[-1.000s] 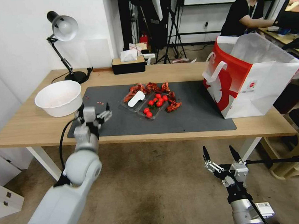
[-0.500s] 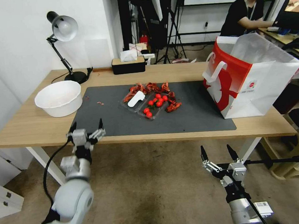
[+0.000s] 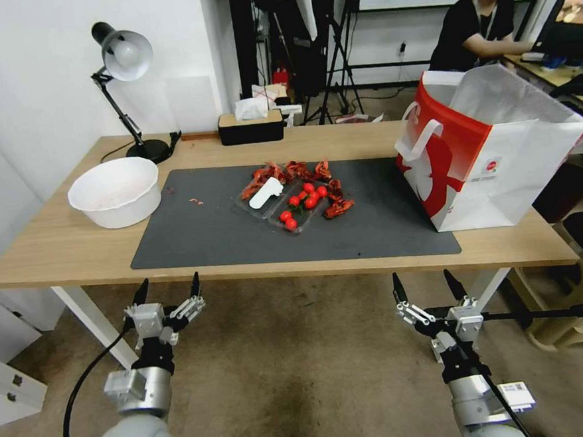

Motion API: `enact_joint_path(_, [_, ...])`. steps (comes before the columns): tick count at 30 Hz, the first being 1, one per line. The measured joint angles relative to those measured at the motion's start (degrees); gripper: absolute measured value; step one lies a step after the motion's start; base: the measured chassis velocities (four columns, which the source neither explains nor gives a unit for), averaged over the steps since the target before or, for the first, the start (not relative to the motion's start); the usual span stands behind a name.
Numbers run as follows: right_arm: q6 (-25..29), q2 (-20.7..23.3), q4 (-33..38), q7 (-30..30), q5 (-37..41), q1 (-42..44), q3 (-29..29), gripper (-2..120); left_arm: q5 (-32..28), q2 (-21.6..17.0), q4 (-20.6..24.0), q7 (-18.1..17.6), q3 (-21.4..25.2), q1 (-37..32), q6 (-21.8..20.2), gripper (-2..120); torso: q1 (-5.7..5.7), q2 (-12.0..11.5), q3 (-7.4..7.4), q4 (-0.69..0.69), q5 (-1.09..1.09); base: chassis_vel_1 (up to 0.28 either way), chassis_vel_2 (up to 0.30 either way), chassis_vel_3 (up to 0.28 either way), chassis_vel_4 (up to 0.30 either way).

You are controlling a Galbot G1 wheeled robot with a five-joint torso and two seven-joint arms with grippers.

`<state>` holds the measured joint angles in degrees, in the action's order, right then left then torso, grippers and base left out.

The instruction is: Pick up the trash from the table and place it into the takeout bag.

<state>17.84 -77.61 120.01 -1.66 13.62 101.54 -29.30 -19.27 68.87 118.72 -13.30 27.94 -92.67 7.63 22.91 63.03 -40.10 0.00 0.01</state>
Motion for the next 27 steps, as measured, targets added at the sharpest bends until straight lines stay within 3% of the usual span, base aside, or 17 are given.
enact_joint_path(6, [0.2,0.4,-0.2,0.1,0.0,-1.6,-0.5,100,2.6,2.1,-2.3,1.3,1.0,-3.1,6.5,100,0.01,0.0,0.00,0.00,0.00,0.000,0.000,0.000,0.000])
enact_joint_path(27, [0.0,0.2,-0.8,-0.4,-0.3,-2.1,-0.3,100,2.8,2.2,-2.8,3.6,0.2,-3.2,6.2,100,0.01,0.0,-0.01,-0.01,-0.01,0.000,0.000,0.000,0.000])
